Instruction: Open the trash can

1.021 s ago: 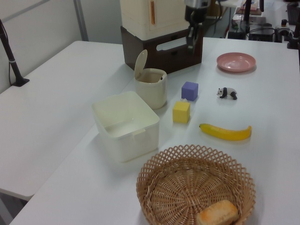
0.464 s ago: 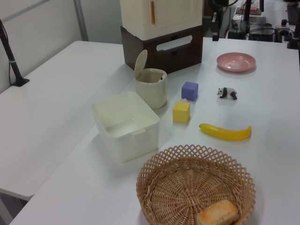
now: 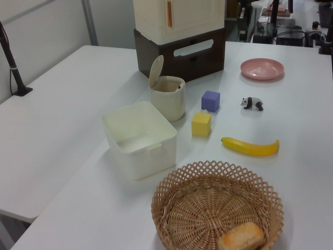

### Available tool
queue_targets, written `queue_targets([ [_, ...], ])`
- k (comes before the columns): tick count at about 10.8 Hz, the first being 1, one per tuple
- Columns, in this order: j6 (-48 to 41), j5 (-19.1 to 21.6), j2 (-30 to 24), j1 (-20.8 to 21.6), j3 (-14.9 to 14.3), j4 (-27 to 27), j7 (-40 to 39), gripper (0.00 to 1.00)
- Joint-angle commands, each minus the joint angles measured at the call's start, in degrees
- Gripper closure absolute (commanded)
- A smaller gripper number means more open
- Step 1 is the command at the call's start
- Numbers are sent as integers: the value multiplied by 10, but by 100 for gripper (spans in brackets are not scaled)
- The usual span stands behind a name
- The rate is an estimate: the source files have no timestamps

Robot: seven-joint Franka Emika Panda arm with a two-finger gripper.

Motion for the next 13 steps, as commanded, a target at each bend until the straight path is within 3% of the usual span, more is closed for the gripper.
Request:
queue_targets([
  [1, -9, -9, -17, 1, 3, -18, -9, 92],
  [3, -2, -12, -17, 1, 6, -25, -11, 85],
  [6, -2, -18, -17, 2, 5, -25, -13, 14],
  [7, -2, -22, -17, 3, 5, -25, -13, 0],
  [13, -4, -24, -18, 2, 3, -22, 14, 0],
])
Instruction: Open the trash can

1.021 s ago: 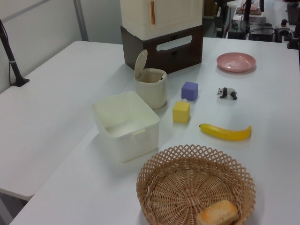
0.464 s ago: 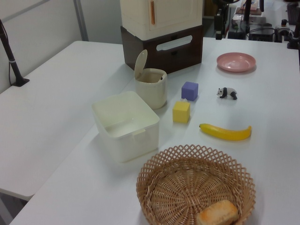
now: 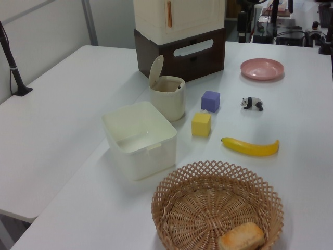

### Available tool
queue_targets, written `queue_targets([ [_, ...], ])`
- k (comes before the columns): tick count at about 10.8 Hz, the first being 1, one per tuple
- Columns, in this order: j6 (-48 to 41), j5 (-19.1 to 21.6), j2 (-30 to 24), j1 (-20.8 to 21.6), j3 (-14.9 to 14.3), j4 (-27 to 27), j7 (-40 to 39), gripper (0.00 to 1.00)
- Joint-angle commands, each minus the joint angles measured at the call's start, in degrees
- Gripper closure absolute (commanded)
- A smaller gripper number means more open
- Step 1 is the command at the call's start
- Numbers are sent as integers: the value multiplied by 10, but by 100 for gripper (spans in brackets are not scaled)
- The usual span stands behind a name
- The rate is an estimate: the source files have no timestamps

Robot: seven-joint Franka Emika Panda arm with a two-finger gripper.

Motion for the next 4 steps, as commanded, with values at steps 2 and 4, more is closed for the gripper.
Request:
queue_targets([
  [2, -4, -10, -17, 2, -3, -11, 16, 0],
  [4, -7, -10, -17, 4, -2, -11, 16, 0],
])
